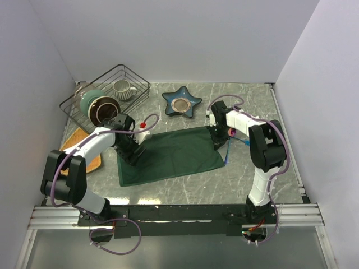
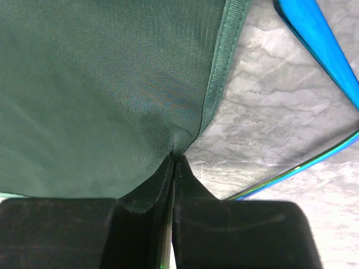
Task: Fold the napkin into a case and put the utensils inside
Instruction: Pick up the rectangle-folded napkin from the center of the board.
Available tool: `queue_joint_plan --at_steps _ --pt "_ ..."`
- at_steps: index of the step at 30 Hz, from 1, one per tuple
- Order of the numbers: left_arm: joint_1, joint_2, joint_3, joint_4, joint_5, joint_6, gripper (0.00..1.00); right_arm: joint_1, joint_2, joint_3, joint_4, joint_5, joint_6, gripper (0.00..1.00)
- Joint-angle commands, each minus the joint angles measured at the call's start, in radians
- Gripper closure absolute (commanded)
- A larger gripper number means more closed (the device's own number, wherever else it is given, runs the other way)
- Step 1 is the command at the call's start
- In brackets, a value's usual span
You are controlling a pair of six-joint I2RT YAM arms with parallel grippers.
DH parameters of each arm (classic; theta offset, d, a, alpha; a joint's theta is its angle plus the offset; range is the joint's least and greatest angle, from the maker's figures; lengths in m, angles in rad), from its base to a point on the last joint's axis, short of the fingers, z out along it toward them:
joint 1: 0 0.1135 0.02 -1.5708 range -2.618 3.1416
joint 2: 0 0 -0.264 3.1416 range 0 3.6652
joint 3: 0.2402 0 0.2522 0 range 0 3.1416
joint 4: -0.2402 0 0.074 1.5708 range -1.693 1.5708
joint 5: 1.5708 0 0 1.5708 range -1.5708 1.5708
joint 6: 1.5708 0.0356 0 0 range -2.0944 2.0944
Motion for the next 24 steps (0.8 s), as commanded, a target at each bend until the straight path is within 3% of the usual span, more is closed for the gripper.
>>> queue_joint_plan --at_steps 1,8,13,24 --pt "0.024 -0.025 0.065 -0.013 0.059 -0.023 0.28 0.001 0.017 0.028 0.015 -0.029 0.001 1.00" --pt "0.063 -0.026 0.105 -0.023 0.102 -0.029 0.26 -0.032 -0.110 0.083 -0.039 0.002 -0.045 1.00" --pt "0.102 -0.020 0.140 -0.033 0.150 -0.045 0.25 -0.017 -0.146 0.120 -0.066 -0.091 -0.051 1.00" --pt "0.237 -0.066 0.217 -0.070 0.312 -0.098 0.23 0.165 -0.166 0.198 0.000 -0.315 0.042 1.00"
